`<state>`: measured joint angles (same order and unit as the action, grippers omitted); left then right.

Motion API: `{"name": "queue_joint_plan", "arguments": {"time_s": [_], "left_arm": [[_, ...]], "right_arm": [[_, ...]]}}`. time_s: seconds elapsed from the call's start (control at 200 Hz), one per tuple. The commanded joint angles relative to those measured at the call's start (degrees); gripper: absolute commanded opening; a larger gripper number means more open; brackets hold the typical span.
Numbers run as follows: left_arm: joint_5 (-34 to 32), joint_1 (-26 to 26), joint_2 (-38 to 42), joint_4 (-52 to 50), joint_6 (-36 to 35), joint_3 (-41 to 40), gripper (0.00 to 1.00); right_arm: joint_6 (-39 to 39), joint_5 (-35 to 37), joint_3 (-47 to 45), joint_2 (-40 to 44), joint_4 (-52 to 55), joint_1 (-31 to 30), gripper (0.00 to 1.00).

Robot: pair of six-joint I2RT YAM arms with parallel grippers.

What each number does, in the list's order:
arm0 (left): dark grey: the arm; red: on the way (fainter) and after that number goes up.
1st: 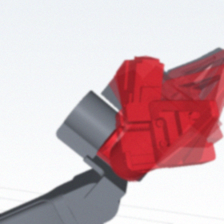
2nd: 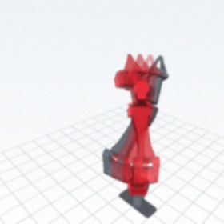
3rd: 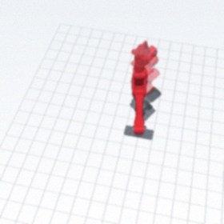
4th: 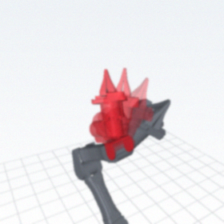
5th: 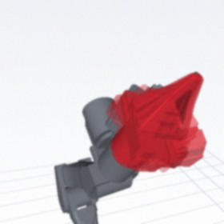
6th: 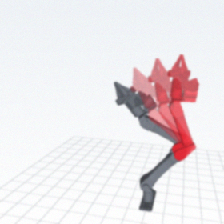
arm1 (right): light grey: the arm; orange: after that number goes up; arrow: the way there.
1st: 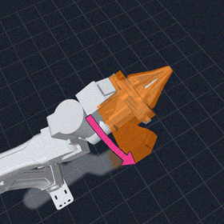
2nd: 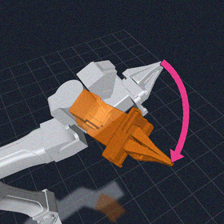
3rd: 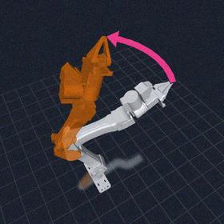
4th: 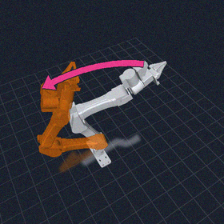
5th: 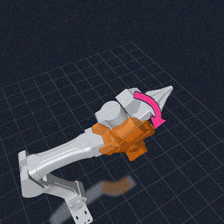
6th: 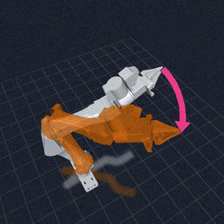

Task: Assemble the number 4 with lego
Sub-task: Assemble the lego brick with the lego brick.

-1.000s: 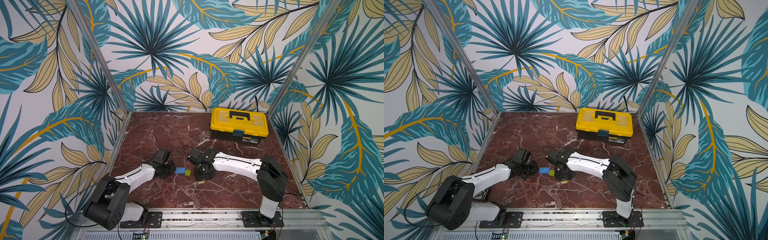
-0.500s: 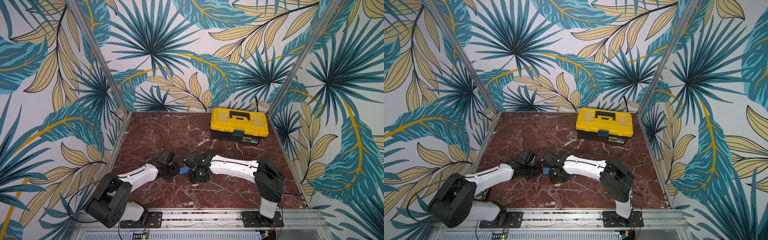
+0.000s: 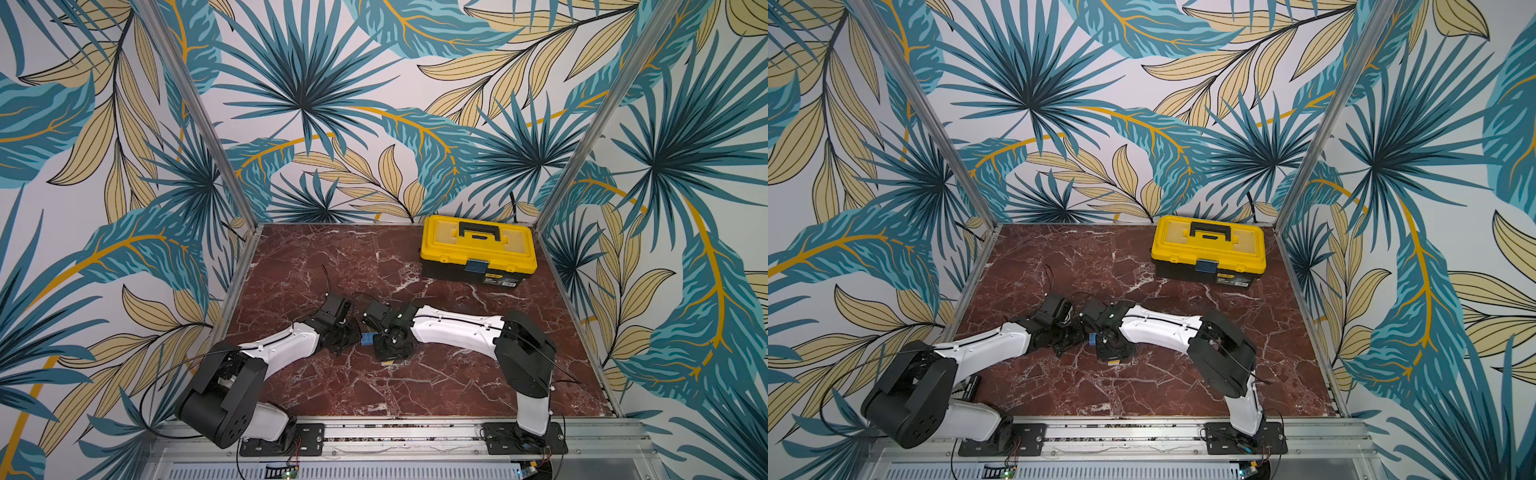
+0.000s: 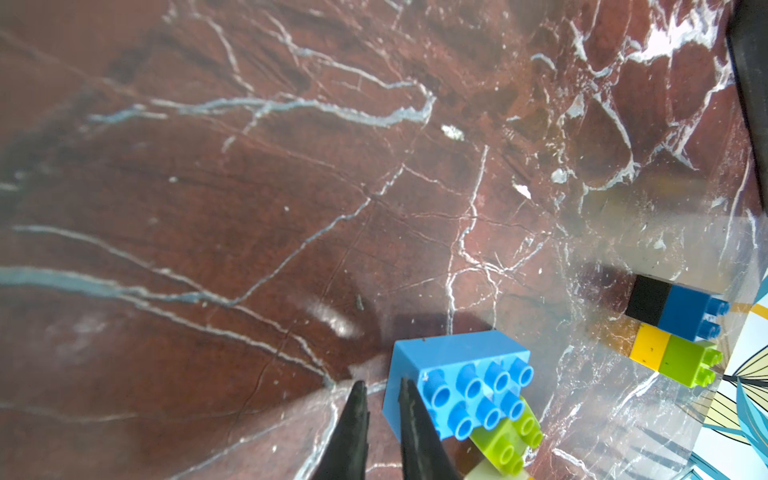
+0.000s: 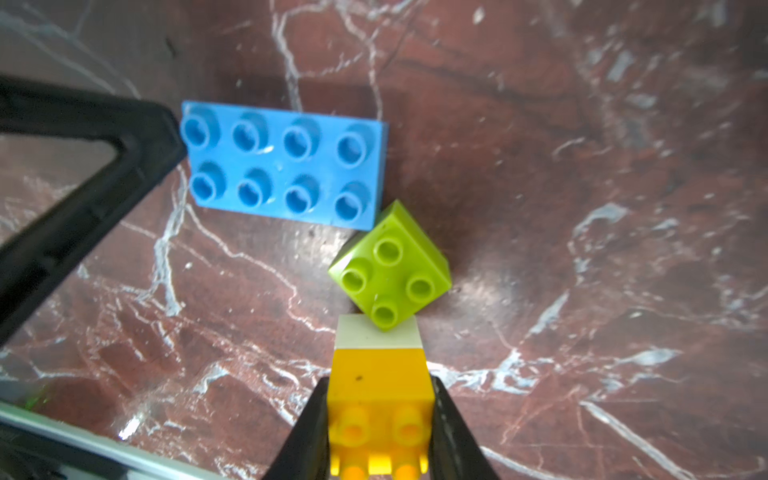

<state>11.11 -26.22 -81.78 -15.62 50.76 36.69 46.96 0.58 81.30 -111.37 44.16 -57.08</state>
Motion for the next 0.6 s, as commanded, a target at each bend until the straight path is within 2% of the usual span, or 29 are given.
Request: {"name": "queue_joint_plan", "arguments": {"time_s": [0.0, 0.596], "left_arm": [[-0.8, -0.3, -0.8, 1.0, -0.7, 1.6, 0.18], [-0.2, -0.2, -2.5, 0.9, -1.0, 2.9, 0.19]], "right_arm": [[0.1, 2.3, 0.6, -0.4, 2.7, 1.0, 0.18], [-3.3, 2.6, 2.6, -1.5, 3.6, 5.0, 0.19]]}}
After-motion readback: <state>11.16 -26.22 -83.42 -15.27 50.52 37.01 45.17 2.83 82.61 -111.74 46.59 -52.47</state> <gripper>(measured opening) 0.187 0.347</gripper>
